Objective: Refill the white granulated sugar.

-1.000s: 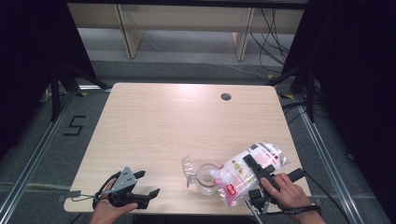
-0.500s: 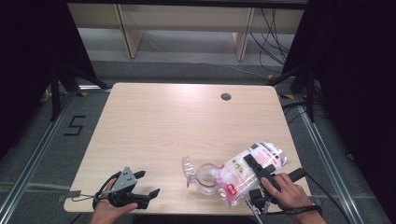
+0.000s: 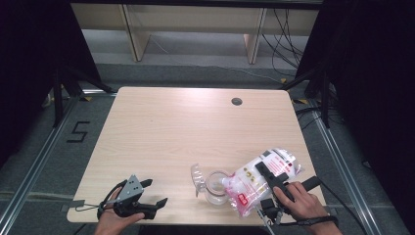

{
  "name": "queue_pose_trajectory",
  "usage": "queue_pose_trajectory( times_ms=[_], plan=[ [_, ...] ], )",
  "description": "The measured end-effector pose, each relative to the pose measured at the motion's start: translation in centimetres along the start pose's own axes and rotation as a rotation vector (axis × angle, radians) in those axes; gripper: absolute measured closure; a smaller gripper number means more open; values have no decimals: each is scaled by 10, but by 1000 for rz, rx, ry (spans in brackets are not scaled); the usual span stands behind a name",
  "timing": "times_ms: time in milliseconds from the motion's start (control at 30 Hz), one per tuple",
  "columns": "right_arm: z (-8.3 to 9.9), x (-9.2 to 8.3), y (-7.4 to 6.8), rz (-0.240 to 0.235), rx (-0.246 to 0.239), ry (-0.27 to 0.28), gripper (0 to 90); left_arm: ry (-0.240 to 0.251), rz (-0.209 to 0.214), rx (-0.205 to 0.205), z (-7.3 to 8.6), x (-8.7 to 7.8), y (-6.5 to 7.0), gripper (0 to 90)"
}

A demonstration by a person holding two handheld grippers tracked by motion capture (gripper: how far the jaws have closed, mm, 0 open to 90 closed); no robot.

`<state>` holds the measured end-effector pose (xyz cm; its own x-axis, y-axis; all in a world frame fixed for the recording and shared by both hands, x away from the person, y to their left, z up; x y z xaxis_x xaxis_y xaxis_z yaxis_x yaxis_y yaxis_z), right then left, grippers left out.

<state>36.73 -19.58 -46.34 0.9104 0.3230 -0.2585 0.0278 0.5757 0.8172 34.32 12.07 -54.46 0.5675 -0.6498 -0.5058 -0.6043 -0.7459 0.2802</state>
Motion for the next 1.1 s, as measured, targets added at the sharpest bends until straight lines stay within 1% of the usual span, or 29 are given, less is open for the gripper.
queue_pose_trajectory(
  times_ms=[33,100,133,167,200,233,367,400,433,500,533,567,600,633,667,767,800,833,933,967,1033,1100],
  plan=[
    [0,0,2,13,-7,3,531,0,0,0,0,0,0,163],
    [-1,0,3,10,-17,2,531,0,0,1,0,0,0,164],
    [-1,0,4,14,-29,5,531,1,0,1,0,0,0,163],
    [-1,0,1,5,-10,-7,531,1,0,1,0,0,0,164],
    [-1,0,1,4,-15,-3,531,-8,1,2,0,-1,0,163],
    [-1,0,2,5,-22,1,531,-6,1,2,0,-1,0,163],
    [-2,0,3,10,-19,4,531,0,0,0,0,0,0,164],
    [-1,0,2,0,-23,0,532,-6,1,1,0,0,0,163],
    [-1,0,3,10,-26,-2,532,-9,0,3,0,-1,0,164],
    [-1,0,3,9,-21,-1,532,-10,0,3,1,-1,0,164],
    [-1,0,4,13,-23,1,532,-1,-1,1,0,0,0,164],
    [-1,-1,5,16,-21,-7,532,0,0,0,0,0,0,163],
    [-1,0,5,14,-23,-1,532,0,0,1,0,0,0,164],
    [-1,-1,5,17,-27,-6,533,-5,1,2,0,0,0,164],
    [0,-1,5,7,-29,-9,532,-9,0,3,0,-1,0,164],
    [-1,-1,5,9,-26,-2,532,-1,-1,1,0,0,0,164],
    [-1,-1,5,9,-24,0,533,-9,1,3,1,-1,0,164],
    [-1,0,5,9,-23,1,533,-2,3,-3,0,0,1,164],
    [-2,0,5,9,-25,3,533,-7,1,3,0,-1,0,164],
    [-2,0,5,10,-23,3,533,-2,3,-4,0,0,1,164],
    [-2,0,5,9,-23,3,533,-5,0,-3,0,-1,1,163],
    [-1,-1,4,13,-21,-2,534,4,1,-5,0,0,1,164]
  ],
)
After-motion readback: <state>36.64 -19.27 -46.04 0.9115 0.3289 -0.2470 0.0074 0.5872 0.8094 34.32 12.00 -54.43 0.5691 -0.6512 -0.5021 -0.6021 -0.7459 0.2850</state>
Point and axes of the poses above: each handheld gripper's, and its own axes: x roughly forward along the jaws, z roughly out of its underside, y roughly to its right, the point moved 10 cm from there along x, roughly forward along the jaws, and after that the axes turned 13 degrees about -x, right-handed, at the moved point
